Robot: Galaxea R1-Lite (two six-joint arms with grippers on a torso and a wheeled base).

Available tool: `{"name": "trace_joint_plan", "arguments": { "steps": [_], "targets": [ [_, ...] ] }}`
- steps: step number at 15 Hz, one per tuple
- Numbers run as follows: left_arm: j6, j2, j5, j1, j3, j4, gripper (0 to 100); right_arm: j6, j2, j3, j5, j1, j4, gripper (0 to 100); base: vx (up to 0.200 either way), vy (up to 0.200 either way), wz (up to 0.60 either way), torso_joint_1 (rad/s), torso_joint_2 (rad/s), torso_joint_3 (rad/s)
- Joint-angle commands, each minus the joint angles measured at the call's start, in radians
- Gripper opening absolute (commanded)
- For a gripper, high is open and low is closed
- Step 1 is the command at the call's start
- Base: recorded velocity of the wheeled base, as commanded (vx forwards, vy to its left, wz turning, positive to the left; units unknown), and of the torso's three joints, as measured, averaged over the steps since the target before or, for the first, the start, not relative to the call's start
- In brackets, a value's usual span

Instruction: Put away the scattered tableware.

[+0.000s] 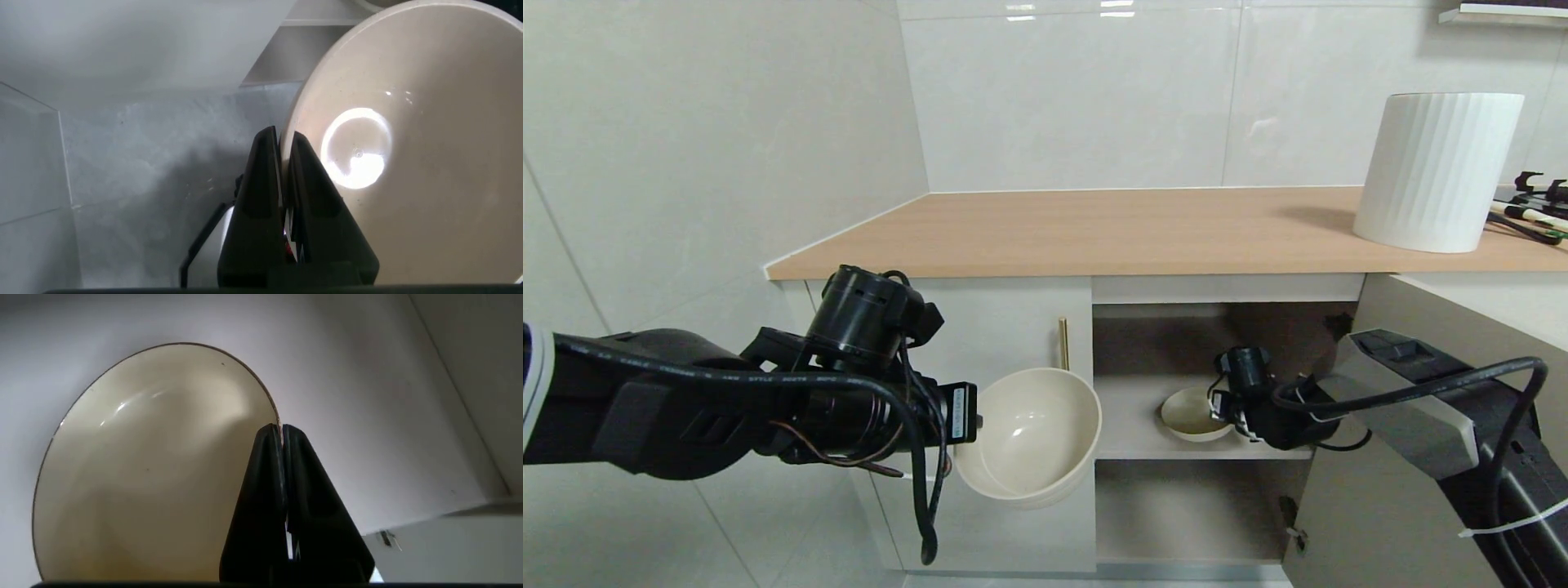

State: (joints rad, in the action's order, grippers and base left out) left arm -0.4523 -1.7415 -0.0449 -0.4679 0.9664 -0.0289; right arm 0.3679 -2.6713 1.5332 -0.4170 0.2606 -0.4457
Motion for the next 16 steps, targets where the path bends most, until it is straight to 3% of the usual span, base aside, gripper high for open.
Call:
{"name": "trace_joint_plan", "arguments": {
  "steps": [1, 7, 8, 16],
  "targets": [
    [0.0, 0.0, 0.0, 0.0, 0.0, 0.0, 0, 0.011, -0.021, 0.041, 0.0, -0.003, 0.022, 0, 0.0, 0.0, 0.0, 0.0, 0.0, 0.0],
    [0.0, 0.0, 0.0, 0.0, 0.0, 0.0, 0, 0.011, -0.029, 0.051, -0.005, -0.003, 0.035, 0, 0.0, 0.0, 0.0, 0.0, 0.0, 0.0],
    [-0.002, -0.001, 0.0, 0.0, 0.0, 0.0, 0, 0.011, -0.032, 0.056, -0.009, -0.003, 0.035, 100, 0.0, 0.0, 0.0, 0.0, 0.0, 0.0],
    [0.0, -0.003, -0.001, -0.006, 0.0, 0.0, 0, 0.069, 0.036, 0.01, -0.023, -0.001, 0.033, 100, 0.0, 0.0, 0.0, 0.0, 0.0, 0.0]
  ]
}}
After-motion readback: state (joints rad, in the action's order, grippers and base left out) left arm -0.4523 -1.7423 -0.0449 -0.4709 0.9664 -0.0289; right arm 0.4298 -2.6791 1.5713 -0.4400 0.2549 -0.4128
